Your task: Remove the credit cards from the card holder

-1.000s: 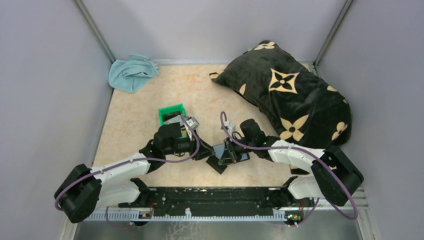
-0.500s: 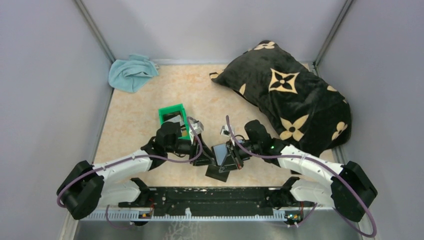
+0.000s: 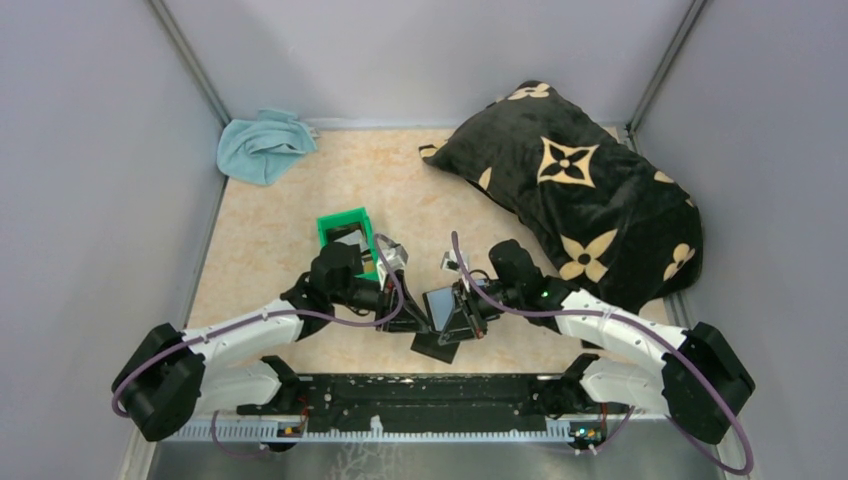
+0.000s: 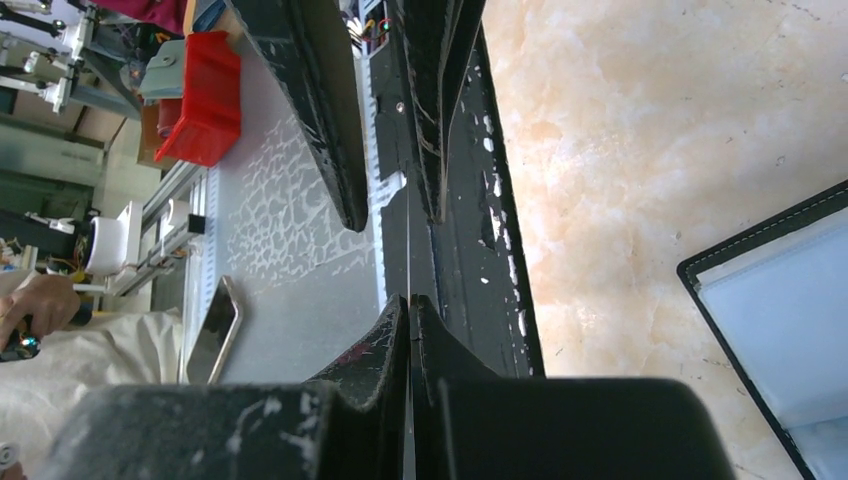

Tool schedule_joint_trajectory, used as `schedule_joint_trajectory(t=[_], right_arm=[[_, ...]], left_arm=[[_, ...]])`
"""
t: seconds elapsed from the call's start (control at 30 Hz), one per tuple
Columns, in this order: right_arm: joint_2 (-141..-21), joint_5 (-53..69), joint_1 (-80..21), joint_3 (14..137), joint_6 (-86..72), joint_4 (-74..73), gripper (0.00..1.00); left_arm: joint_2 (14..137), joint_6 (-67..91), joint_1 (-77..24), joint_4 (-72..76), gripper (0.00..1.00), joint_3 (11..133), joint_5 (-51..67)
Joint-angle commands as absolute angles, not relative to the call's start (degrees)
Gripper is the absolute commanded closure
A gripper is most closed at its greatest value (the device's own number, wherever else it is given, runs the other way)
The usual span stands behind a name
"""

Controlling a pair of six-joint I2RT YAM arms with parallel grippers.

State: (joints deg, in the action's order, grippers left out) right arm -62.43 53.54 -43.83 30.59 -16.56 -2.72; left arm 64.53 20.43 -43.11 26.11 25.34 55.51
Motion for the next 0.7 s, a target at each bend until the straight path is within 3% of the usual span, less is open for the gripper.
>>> schedule_joint_trajectory(t=[0.0,0.17,0.2,0.27,0.47,0.57,0.67], right_arm=[[-61.7,53.2,-44.3,34.0,-15.7,-0.6,1.00],[-62.0,52.6,-44.2,35.2,-15.9,0.1,1.00],[-62.2,52.7,-44.1,35.3,-16.0,0.5,1.00],[-63.0,52.9,-44.2,35.7,-16.3,0.8,1.00],[-62.3,50.3,-44.1,35.9,-16.0,1.0,1.00],[-58.5,43.3,-43.9,34.7,-16.9,2.3,0.76],[-53.9,34.9,-41.3,33.1,-20.1,4.2,0.69]], left_arm=[[66.3,20.8,-43.7,26.6,0.67,26.7,57.5],[66.0,21.7,-43.9,27.7,0.72,25.9,58.1],[66.0,21.7,-43.9,27.7,0.77,25.9,58.2],[66.0,21.7,-43.9,27.9,0.99,25.9,58.6],[66.1,20.6,-43.9,28.6,1.00,25.7,55.4],[65.2,18.5,-43.2,24.9,1.00,26.5,49.0],[63.2,18.7,-40.9,17.9,1.00,27.8,34.6]])
